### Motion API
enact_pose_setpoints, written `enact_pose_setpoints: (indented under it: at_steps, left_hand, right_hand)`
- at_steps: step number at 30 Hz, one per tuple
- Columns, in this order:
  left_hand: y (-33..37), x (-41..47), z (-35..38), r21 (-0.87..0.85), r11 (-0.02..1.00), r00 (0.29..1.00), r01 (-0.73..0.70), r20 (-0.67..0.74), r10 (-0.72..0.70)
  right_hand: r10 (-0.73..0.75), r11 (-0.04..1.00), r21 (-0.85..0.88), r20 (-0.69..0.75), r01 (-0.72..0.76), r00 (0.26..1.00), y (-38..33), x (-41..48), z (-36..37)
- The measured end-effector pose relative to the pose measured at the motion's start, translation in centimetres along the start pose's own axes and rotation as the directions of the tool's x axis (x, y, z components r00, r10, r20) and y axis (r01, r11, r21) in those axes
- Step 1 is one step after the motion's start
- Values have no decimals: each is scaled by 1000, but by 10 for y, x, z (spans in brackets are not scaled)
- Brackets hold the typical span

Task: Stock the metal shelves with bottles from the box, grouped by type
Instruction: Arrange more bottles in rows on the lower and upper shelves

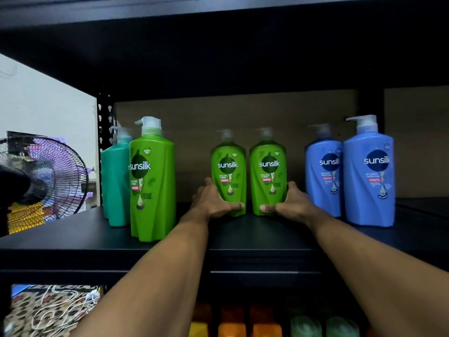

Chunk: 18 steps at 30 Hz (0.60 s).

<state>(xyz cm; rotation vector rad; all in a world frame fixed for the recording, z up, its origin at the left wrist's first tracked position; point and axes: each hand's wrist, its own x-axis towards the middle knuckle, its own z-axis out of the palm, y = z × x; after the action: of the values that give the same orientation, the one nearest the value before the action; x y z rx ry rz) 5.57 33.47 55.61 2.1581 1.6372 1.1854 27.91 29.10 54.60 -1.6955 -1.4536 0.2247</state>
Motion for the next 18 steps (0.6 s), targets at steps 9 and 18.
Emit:
enact_pose_setpoints:
  at_steps: [9, 18]
  left_hand:
    - [0, 1, 2, 9, 1000, 1000, 4, 6, -4]
    - [-1, 4, 3, -11, 1000, 999, 8, 31, -8]
  right_hand:
    - [5, 1000, 20, 8, -5, 1000, 1, 0, 1]
    - [9, 1000, 12, 17, -10, 1000, 0, -1, 1]
